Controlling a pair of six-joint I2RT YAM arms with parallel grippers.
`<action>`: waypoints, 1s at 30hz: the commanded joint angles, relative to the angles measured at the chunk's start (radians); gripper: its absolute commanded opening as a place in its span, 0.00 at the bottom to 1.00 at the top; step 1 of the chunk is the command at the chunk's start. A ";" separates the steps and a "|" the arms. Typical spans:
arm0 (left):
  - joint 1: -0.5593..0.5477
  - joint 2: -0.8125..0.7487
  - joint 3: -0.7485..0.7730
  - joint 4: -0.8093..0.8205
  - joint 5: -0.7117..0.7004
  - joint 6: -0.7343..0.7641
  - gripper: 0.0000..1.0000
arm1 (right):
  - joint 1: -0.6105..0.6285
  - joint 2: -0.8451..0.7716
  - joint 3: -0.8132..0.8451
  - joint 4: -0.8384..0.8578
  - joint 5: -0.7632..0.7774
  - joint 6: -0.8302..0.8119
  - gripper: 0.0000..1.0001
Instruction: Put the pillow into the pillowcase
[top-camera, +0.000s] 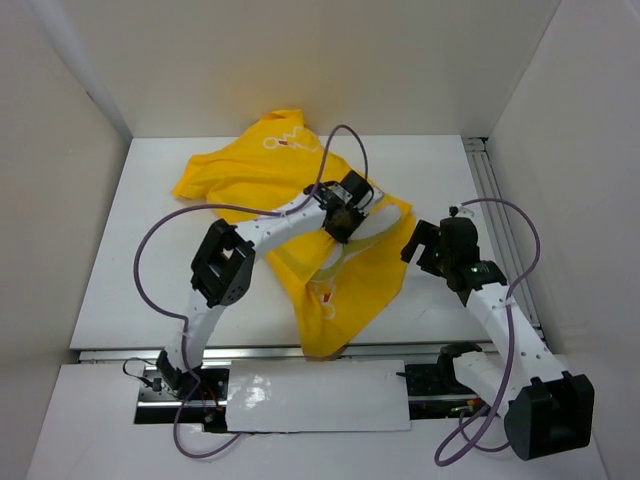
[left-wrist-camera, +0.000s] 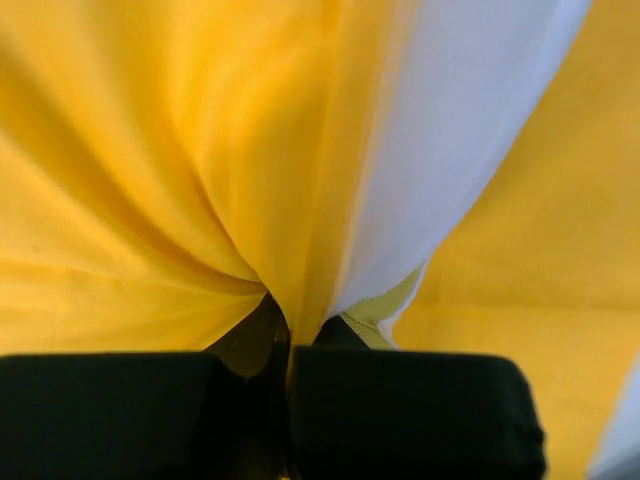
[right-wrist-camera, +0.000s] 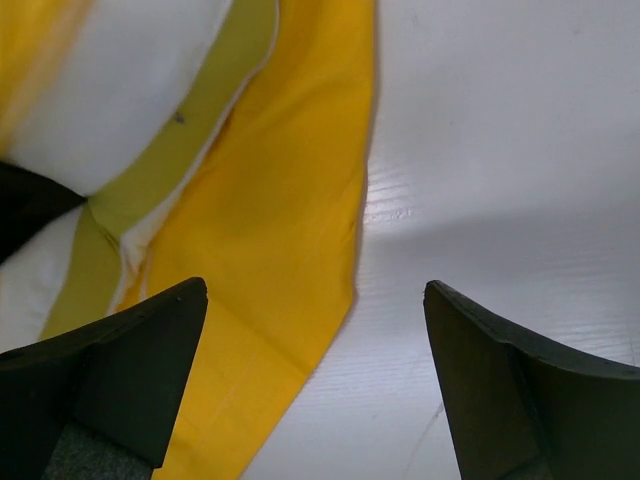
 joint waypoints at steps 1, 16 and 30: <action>0.138 -0.070 0.012 0.007 0.270 -0.140 0.00 | -0.006 0.044 0.020 0.042 -0.042 -0.027 0.91; 0.232 -0.200 -0.034 0.111 0.418 -0.218 0.00 | 0.249 0.379 0.114 0.373 -0.007 0.122 0.62; 0.260 -0.293 0.054 0.082 0.482 -0.249 0.00 | 0.348 0.579 0.122 0.726 0.042 0.206 0.69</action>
